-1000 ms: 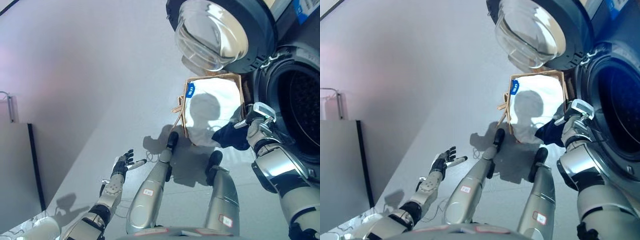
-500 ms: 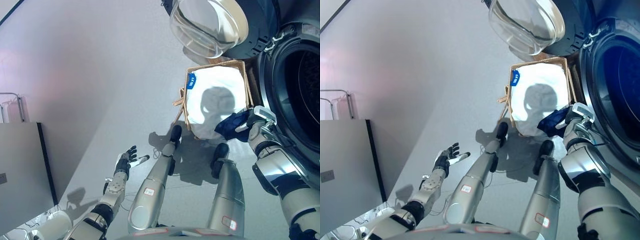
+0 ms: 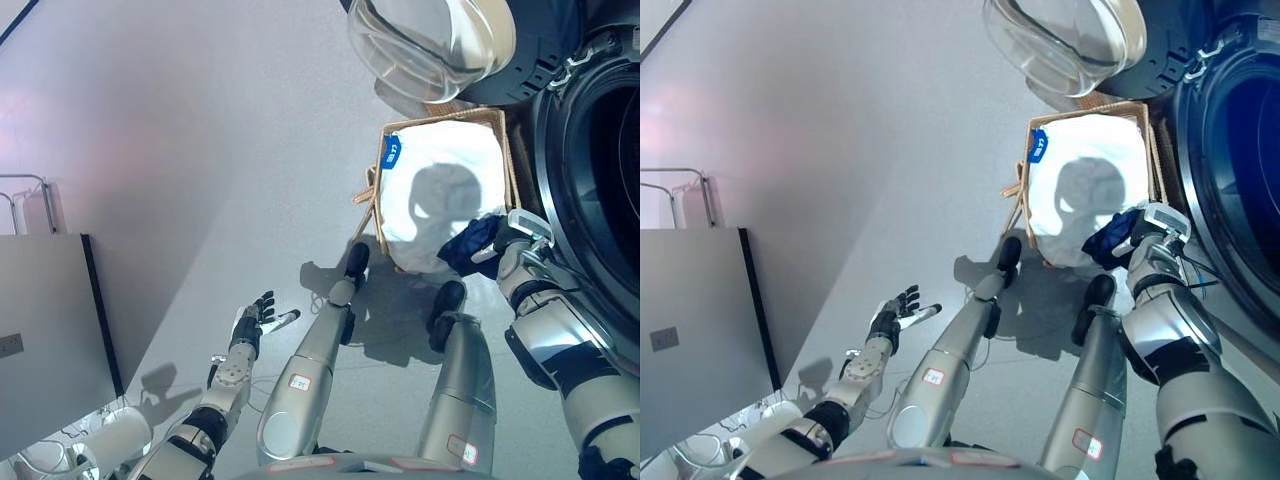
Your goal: Put the clothes in the basket into the washing machine.
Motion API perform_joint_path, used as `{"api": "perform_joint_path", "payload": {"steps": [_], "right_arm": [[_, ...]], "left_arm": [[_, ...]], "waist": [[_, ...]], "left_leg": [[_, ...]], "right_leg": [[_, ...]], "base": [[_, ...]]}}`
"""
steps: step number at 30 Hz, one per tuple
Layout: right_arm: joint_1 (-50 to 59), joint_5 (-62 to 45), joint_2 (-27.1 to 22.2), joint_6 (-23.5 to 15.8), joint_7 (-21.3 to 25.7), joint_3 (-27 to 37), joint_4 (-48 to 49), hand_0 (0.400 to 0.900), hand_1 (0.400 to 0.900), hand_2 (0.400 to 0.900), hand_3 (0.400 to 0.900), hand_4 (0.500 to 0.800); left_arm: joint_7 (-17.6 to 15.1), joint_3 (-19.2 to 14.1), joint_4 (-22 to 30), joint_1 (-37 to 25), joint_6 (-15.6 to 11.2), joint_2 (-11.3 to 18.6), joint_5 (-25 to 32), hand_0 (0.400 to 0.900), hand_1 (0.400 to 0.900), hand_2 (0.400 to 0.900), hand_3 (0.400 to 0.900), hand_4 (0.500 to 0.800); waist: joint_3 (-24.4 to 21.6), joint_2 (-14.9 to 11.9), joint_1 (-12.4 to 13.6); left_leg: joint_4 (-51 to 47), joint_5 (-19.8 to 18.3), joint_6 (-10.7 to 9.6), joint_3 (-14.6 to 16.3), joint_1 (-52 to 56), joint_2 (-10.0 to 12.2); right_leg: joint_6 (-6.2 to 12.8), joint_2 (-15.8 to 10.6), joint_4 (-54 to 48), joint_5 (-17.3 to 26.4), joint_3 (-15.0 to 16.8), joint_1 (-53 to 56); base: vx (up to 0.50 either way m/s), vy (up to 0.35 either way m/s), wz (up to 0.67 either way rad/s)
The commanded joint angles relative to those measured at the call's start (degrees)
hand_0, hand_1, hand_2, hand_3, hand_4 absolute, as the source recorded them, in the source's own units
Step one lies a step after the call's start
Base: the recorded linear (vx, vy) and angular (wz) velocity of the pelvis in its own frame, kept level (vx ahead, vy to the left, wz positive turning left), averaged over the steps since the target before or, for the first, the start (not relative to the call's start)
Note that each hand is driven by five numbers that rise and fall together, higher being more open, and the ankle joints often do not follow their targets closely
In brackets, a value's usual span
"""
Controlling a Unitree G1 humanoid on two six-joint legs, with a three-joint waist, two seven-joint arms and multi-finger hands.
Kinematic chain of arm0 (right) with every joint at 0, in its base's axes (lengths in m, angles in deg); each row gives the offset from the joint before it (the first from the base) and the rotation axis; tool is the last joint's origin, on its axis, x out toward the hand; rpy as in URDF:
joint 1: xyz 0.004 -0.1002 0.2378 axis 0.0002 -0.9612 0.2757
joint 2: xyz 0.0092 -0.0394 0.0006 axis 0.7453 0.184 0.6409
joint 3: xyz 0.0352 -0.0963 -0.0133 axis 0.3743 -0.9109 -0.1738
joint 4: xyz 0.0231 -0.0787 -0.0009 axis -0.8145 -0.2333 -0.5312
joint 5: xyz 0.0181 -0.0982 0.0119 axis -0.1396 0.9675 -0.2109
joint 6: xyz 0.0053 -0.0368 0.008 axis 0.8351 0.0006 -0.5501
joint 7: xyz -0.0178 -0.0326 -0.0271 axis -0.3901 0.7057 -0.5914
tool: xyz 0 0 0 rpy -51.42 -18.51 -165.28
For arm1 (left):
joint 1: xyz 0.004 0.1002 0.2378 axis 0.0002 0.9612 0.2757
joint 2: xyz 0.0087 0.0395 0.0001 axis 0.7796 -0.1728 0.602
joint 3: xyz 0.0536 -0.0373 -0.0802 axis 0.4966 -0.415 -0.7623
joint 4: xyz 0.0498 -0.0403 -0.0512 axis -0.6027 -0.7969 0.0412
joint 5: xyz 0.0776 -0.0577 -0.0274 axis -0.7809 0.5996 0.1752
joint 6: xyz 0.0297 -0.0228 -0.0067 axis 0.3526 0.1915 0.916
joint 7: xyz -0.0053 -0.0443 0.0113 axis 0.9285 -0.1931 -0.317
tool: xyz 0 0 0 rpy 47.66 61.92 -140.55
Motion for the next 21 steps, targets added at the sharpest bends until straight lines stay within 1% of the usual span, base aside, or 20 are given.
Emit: {"api": "perform_joint_path", "payload": {"steps": [1,5,7,12,15,17,21], "right_arm": [[3.2,-1.7,-3.6,0.0,0.5,-2.0,-0.4,0.400,0.400,0.400,0.400,0.500],[3.1,-2.0,-4.0,0.0,0.7,-1.6,-0.7,0.400,0.400,0.400,0.400,0.500],[5.0,-2.4,-4.5,0.2,0.7,-1.7,-1.2,0.400,0.400,0.400,0.400,0.500],[5.0,-3.0,-5.1,0.0,0.9,-1.1,-1.2,0.400,0.400,0.400,0.400,0.500],[4.6,-4.1,-4.7,-0.2,2.0,-0.1,-0.6,0.400,0.400,0.400,0.400,0.500],[4.0,-6.4,-3.1,-0.6,3.3,1.5,0.7,0.400,0.400,0.400,0.400,0.500],[2.8,-9.8,-1.6,-1.2,4.8,4.0,1.7,0.400,0.400,0.400,0.400,0.500]], "left_arm": [[-2.0,-1.8,-1.9,-0.7,-1.6,1.6,1.5,0.900,0.900,0.900,0.900,0.800],[-2.2,-1.5,-1.1,-0.4,-1.7,1.7,1.1,0.900,0.900,0.900,0.900,0.800],[-2.4,-1.2,-1.0,-0.7,-1.7,1.9,0.8,0.900,0.900,0.900,0.900,0.800],[-2.3,-1.3,-1.1,-0.6,-1.9,1.8,0.6,0.900,0.900,0.900,0.900,0.800],[-2.4,-1.7,-2.2,-0.5,-1.8,1.9,0.9,0.900,0.900,0.900,0.900,0.800],[-2.8,-2.4,-3.9,-0.9,-2.0,2.2,1.4,0.900,0.900,0.900,0.900,0.800],[-3.3,-3.1,-5.9,-1.3,-1.9,2.6,1.9,0.900,0.900,0.900,0.900,0.800]], "waist": [[1.5,1.3,0.2],[1.4,1.5,0.5],[1.2,1.6,0.9],[1.1,1.3,0.9],[1.2,0.8,0.4],[1.2,-0.2,-0.4],[0.9,-1.2,-1.2]], "left_leg": [[8.0,-10.3,4.3,4.6,-1.4,-3.9],[7.3,-10.1,4.5,4.5,-1.0,-4.0],[7.3,-10.1,4.5,4.4,-0.7,-4.2],[7.2,-10.1,4.6,4.6,-0.5,-4.2],[6.8,-10.1,4.6,4.6,0.4,-4.0],[5.8,-10.1,4.7,4.6,2.0,-3.7],[4.6,-10.1,4.7,4.6,3.9,-3.3]], "right_leg": [[1.34,1.1,-8.1,3.2,2.6,6.0],[1.32,1.1,-8.5,3.3,2.6,6.5],[1.24,1.0,-8.5,3.2,2.6,6.6],[1.25,1.1,-8.4,3.2,2.8,6.7],[1.27,1.5,-9.3,3.5,2.8,7.8],[1.32,2.0,-11.0,4.0,2.6,9.8],[1.53,2.4,-13.2,4.9,2.3,11.9]], "base": [[0.00,0.000,0.00],[0.00,0.000,0.00],[0.00,0.000,0.00],[0.00,0.000,-0.01],[0.02,-0.009,-0.08],[0.03,-0.018,-0.11],[0.03,-0.011,-0.08]]}}
